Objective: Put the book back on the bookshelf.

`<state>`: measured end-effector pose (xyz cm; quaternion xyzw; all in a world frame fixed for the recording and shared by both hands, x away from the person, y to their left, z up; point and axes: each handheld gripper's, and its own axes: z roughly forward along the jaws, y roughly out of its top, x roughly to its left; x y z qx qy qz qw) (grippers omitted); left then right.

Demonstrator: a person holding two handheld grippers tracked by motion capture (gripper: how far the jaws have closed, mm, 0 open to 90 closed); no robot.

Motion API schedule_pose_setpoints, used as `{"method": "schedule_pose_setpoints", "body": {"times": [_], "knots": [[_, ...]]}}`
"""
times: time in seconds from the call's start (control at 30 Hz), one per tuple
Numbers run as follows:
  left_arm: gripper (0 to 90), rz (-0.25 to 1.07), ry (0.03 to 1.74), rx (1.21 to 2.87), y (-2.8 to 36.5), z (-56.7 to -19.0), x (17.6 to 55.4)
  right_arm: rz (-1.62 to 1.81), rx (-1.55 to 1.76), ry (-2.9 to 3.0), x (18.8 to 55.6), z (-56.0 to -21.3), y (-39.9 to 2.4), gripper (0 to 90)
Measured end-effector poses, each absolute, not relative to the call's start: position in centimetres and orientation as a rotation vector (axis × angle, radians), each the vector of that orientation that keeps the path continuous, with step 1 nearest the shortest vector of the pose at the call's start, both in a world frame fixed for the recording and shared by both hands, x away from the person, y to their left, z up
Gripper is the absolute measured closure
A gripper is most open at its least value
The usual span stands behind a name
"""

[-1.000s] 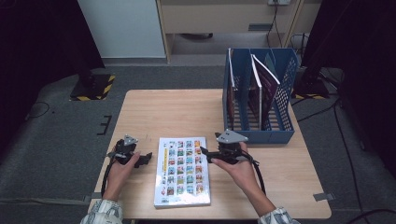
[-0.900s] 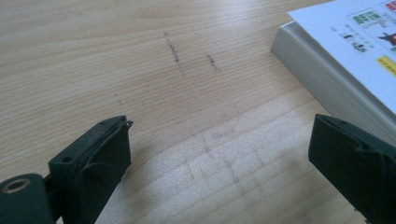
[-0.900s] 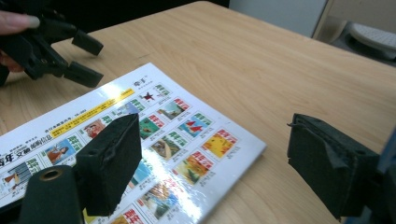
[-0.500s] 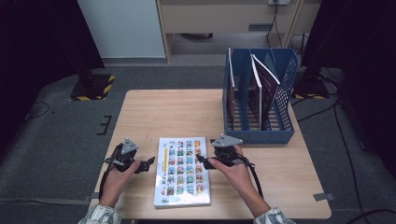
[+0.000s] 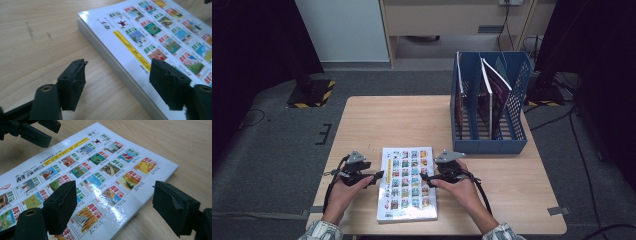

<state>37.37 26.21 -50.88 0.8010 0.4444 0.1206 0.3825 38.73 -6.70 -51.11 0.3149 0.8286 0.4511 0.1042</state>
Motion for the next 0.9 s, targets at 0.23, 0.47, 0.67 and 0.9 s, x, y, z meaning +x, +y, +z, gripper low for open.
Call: {"method": "schedule_pose_setpoints", "body": {"times": [0.23,0.47,0.67,0.9], "knots": [[40.9,0.262,1.115,2.067,25.1,-51.5,37.9,1.304,0.932,2.487,38.8,-51.6,-6.5,22.9],[45.0,0.222,1.117,2.044,24.9,-51.8,38.3,1.277,0.955,2.537,38.8,-52.5,-6.5,16.4],[37.8,0.150,1.147,1.997,25.2,-52.5,39.1,1.245,0.960,2.552,38.8,-53.0,-6.1,13.5],[29.8,0.168,1.125,1.986,24.9,-52.9,39.3,1.251,0.964,2.567,38.9,-53.2,-6.1,12.0]]}}
